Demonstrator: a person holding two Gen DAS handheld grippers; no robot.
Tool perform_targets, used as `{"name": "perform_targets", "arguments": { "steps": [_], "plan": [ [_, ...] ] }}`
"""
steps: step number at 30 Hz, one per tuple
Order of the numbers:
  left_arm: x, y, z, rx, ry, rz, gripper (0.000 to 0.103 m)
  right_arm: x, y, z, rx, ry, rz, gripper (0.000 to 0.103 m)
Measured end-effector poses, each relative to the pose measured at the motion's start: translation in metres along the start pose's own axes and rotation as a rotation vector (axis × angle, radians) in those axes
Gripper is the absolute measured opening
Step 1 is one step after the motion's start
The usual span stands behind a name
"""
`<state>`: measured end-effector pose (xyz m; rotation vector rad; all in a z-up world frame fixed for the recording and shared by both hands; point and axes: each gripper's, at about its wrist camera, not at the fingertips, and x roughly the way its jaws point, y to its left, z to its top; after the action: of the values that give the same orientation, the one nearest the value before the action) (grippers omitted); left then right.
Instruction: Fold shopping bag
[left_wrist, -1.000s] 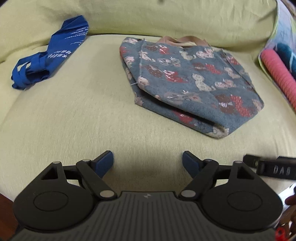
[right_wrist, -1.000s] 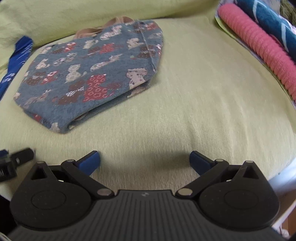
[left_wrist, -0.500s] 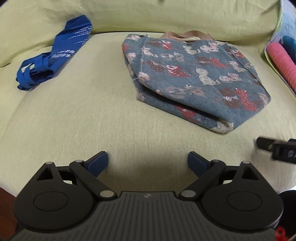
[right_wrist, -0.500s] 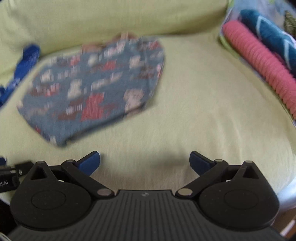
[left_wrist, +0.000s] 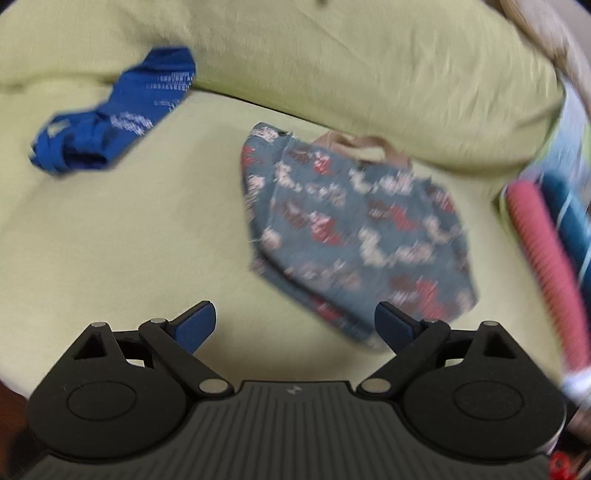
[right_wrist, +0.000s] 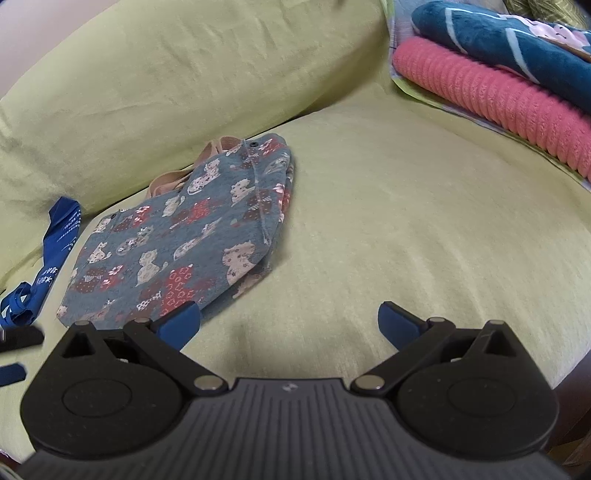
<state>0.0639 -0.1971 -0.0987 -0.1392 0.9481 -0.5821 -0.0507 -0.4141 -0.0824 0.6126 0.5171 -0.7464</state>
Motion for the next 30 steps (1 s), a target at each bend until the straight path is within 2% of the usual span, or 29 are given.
{"name": "perform_targets", "arguments": {
  "steps": [2, 5, 8, 11, 13, 14, 19, 20, 21, 26, 28, 30],
  "plan": [
    [0.011, 0.008, 0.006, -0.103, 0.009, -0.056, 0.089, 0.000, -0.001, 0.000, 0.010, -0.001, 0.003, 0.102],
    [0.035, 0.028, 0.009, -0.304, 0.049, -0.145, 0.076, -0.001, -0.005, -0.001, 0.025, 0.002, 0.013, 0.102],
    [0.058, 0.049, 0.002, -0.494, 0.095, -0.199, 0.075, 0.000, -0.007, -0.001, 0.035, 0.011, 0.019, 0.102],
    [0.066, 0.063, -0.009, -0.625, 0.050, -0.263, 0.075, 0.002, -0.007, -0.001, 0.038, 0.015, 0.027, 0.102],
    [0.071, 0.066, -0.010, -0.654, 0.033, -0.271, 0.070, 0.003, -0.007, -0.001, 0.042, 0.022, 0.029, 0.102],
    [0.074, 0.067, -0.011, -0.668, 0.025, -0.276, 0.063, 0.004, -0.006, -0.001, 0.041, 0.026, 0.031, 0.102],
    [0.084, 0.068, -0.016, -0.682, -0.019, -0.279, 0.045, 0.005, -0.004, -0.001, 0.031, 0.027, 0.028, 0.102],
    [0.085, 0.068, -0.017, -0.682, -0.023, -0.273, 0.030, 0.005, -0.004, -0.001, 0.032, 0.026, 0.027, 0.101],
    [0.087, 0.069, -0.019, -0.677, -0.026, -0.268, 0.022, 0.005, -0.004, -0.001, 0.033, 0.025, 0.024, 0.101],
    [0.088, 0.063, -0.011, -0.590, -0.042, -0.250, 0.020, 0.004, 0.001, -0.001, 0.001, 0.015, 0.019, 0.093],
    [0.091, 0.059, -0.005, -0.563, -0.044, -0.243, 0.025, 0.001, 0.005, -0.001, -0.010, -0.007, 0.036, 0.087],
    [0.092, 0.056, 0.001, -0.554, -0.043, -0.244, 0.028, -0.002, 0.009, 0.002, -0.018, -0.052, 0.068, 0.086]
  ]
}}
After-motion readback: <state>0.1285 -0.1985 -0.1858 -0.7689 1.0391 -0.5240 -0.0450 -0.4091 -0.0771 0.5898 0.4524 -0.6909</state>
